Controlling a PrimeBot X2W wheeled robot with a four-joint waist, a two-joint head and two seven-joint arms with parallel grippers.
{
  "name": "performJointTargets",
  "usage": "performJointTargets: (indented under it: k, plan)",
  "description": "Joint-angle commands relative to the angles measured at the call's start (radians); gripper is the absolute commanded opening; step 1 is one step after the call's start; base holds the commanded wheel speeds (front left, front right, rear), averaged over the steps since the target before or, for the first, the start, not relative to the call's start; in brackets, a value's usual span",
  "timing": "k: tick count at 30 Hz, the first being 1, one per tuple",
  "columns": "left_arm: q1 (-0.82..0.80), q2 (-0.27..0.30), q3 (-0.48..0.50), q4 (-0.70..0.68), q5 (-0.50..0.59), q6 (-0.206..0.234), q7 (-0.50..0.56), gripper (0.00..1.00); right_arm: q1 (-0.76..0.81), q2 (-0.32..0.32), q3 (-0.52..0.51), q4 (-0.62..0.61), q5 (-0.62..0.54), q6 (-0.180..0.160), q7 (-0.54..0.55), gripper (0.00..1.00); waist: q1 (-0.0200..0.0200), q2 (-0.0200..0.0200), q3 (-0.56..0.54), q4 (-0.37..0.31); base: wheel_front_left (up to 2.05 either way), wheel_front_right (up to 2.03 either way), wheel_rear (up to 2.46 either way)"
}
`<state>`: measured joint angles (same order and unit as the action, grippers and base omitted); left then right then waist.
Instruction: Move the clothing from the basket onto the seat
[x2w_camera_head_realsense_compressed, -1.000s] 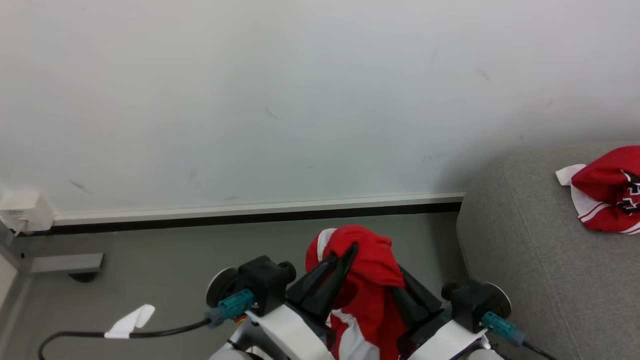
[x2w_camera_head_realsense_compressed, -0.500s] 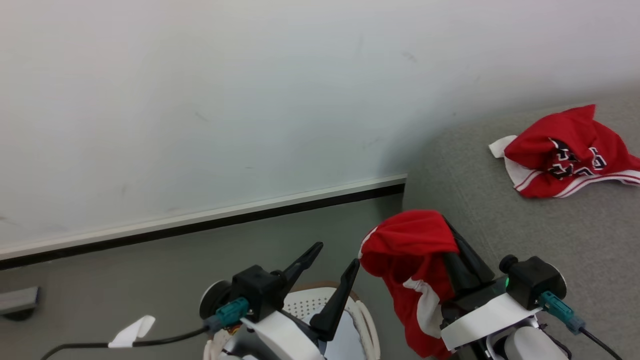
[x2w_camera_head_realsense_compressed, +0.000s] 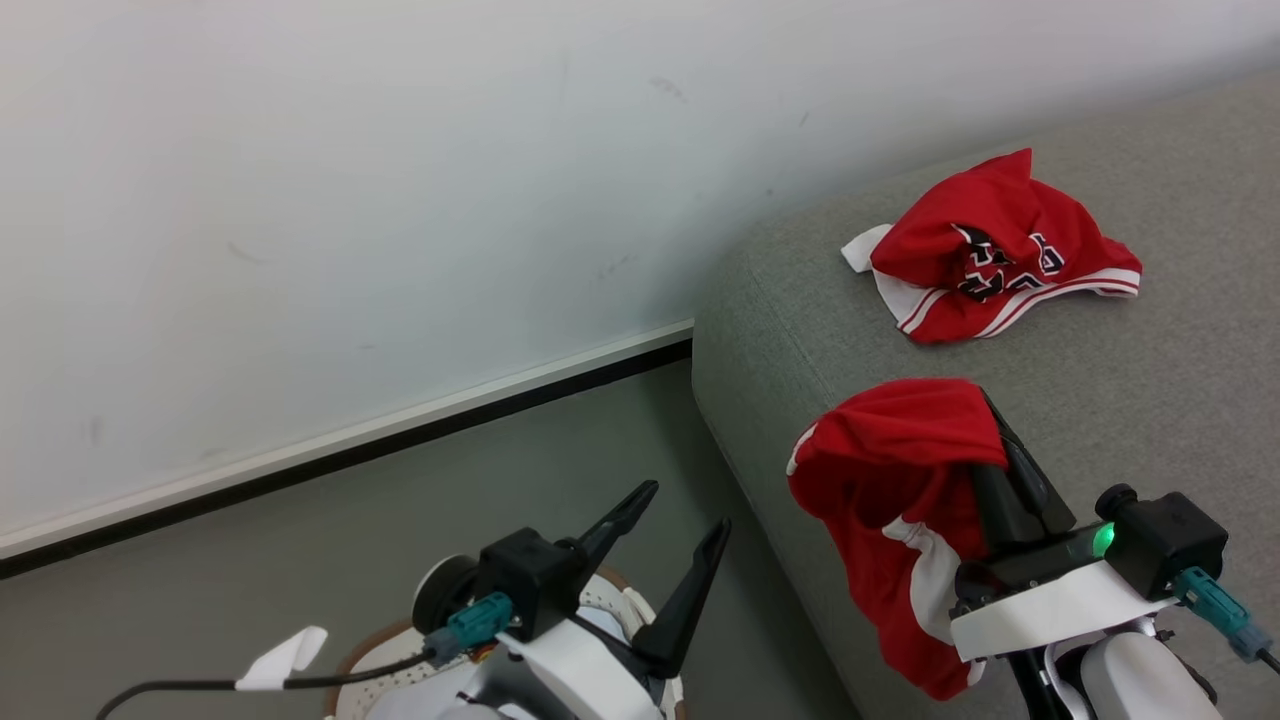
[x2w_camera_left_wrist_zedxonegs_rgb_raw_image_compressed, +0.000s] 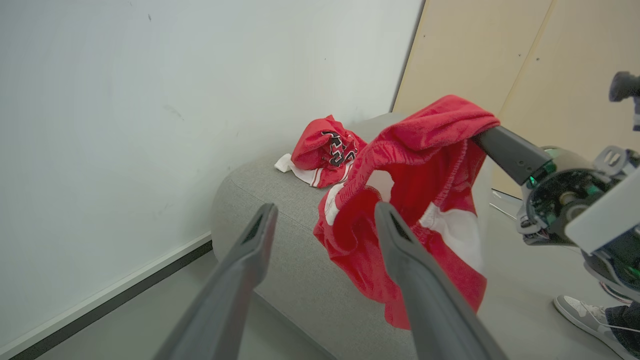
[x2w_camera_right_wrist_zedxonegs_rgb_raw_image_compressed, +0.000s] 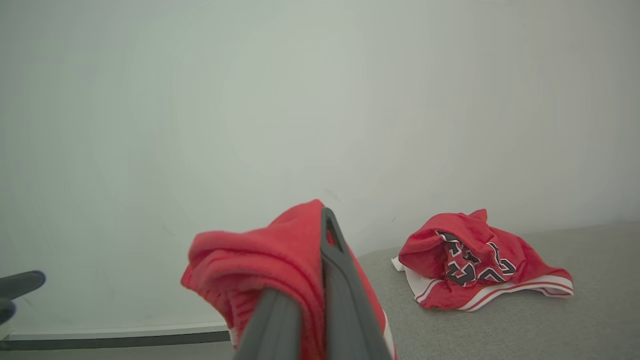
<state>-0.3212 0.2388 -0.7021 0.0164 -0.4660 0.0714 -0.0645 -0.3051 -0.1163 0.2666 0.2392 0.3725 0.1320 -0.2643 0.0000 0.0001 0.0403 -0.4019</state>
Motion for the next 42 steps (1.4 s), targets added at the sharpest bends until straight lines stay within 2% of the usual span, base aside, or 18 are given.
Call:
performJointTargets:
  k: [1,8,13,18,24,28,32,36,42]
  plan:
    - [-0.008,0.005,0.000,0.000,0.001,0.000,-0.004,1.00,0.004,-0.001,-0.004,-0.008,0.009,-0.003,0.000,0.00,0.0000,-0.0001,0.008,-0.005,0.00,0.00,0.00]
    - [-0.044,0.015,-0.001,-0.014,0.011,-0.007,0.010,1.00,-0.054,-0.004,-0.038,-0.025,0.039,-0.003,0.008,0.00,0.0000,-0.0001,0.080,0.003,0.00,0.00,0.00]
    - [-0.103,0.030,0.000,-0.038,0.034,-0.018,0.030,1.00,-0.172,-0.021,-0.102,-0.022,0.041,-0.003,0.026,0.00,0.0000,-0.0001,0.182,0.030,0.00,0.00,0.00]
    - [-0.184,0.046,0.010,-0.063,0.058,-0.030,0.053,1.00,-0.363,-0.057,-0.202,-0.001,0.029,-0.003,0.061,0.00,0.0000,-0.0001,0.307,0.074,0.00,0.00,0.00]
    - [-0.264,0.054,0.018,-0.084,0.067,-0.047,0.071,1.00,-0.659,-0.146,-0.401,0.076,-0.006,-0.003,0.150,0.00,0.0000,-0.0001,0.427,0.137,0.00,0.00,0.00]
    - [-0.299,0.052,0.021,-0.099,0.072,-0.055,0.070,1.00,-0.858,-0.209,-0.574,0.170,-0.079,-0.003,0.199,0.00,0.0000,-0.0001,0.490,0.180,0.00,0.00,0.00]
    - [-0.331,0.048,0.022,-0.106,0.078,-0.061,0.066,1.00,-0.998,-0.279,-0.716,0.287,-0.218,-0.002,0.232,0.00,0.0000,-0.0001,0.548,0.221,0.00,0.00,0.00]
    - [-0.343,0.032,0.016,-0.095,0.075,-0.063,0.051,1.00,-1.007,-0.298,-0.838,0.397,-0.363,-0.002,0.213,0.00,0.0000,-0.0001,0.582,0.262,0.00,0.00,0.00]
    - [-0.318,0.008,0.002,-0.056,0.064,-0.055,0.015,1.00,-0.912,-0.246,-1.049,0.547,-0.499,-0.003,0.125,0.00,0.0000,-0.0001,0.594,0.313,0.00,0.00,0.00]
